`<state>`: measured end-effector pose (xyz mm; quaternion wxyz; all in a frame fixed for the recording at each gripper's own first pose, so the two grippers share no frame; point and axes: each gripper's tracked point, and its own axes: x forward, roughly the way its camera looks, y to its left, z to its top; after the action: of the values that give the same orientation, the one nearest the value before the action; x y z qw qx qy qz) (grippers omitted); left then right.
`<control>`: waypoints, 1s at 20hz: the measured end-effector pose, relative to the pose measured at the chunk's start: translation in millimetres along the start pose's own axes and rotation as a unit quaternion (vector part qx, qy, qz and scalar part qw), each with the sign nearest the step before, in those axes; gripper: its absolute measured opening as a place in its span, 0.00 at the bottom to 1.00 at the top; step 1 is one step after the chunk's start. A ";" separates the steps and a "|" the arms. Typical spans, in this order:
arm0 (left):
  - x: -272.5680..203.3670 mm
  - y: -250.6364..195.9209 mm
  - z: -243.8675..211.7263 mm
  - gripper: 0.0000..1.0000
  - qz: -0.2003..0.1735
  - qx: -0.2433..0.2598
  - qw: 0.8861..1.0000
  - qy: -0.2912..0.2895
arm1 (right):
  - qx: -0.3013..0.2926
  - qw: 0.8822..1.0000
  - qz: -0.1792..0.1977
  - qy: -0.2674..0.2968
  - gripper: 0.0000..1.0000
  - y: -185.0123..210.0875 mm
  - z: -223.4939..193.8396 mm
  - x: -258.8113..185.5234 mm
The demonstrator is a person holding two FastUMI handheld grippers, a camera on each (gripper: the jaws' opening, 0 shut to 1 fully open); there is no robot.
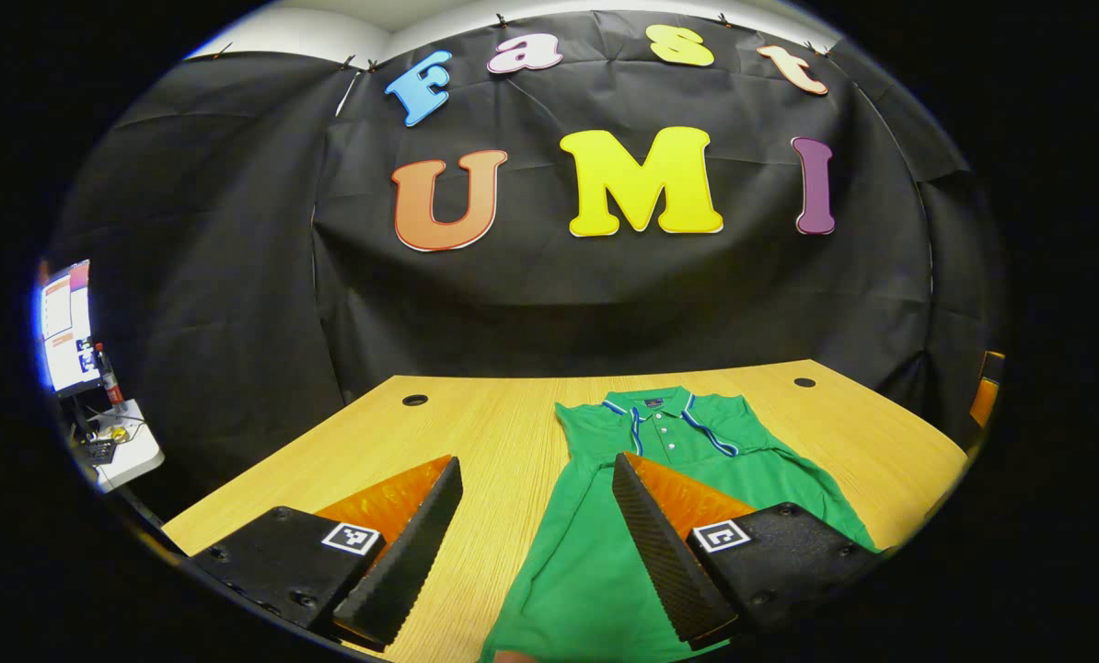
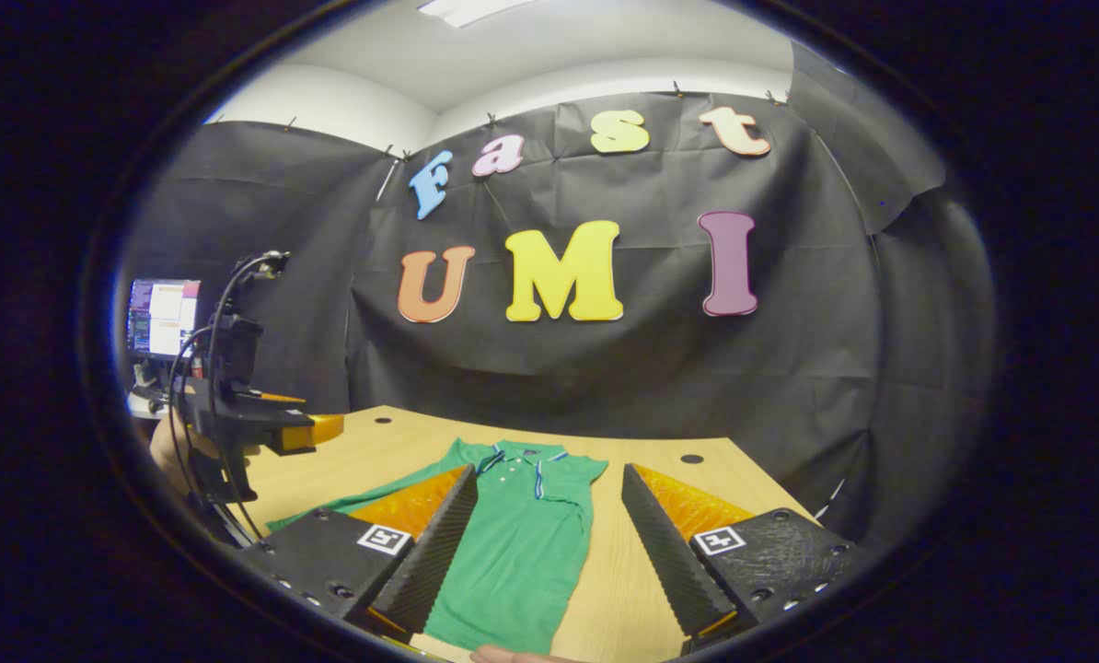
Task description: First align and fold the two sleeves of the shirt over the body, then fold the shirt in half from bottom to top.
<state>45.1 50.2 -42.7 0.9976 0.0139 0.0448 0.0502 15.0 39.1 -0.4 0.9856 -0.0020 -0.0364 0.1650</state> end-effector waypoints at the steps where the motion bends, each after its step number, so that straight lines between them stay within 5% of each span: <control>1: -7.3 -2.0 -5.3 1.00 -0.005 -0.004 1.000 -0.002 | 0.000 1.000 0.000 0.004 0.95 -0.7 -5.3 -1.8; 10: -46.7 -3.9 -66.1 1.00 -0.049 0.013 0.999 0.009 | 0.020 0.999 -0.020 0.045 0.94 0.4 -60.0 -16.6; 20: -45.2 23.1 -168.5 1.00 -0.035 -0.028 0.993 0.109 | -0.016 0.990 -0.034 0.133 0.96 6.6 -170.1 -20.7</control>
<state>-17.3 72.5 -205.8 0.9880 -0.0217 0.1521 0.0172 5.7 39.9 -171.6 0.9866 -0.0383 0.0925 0.1289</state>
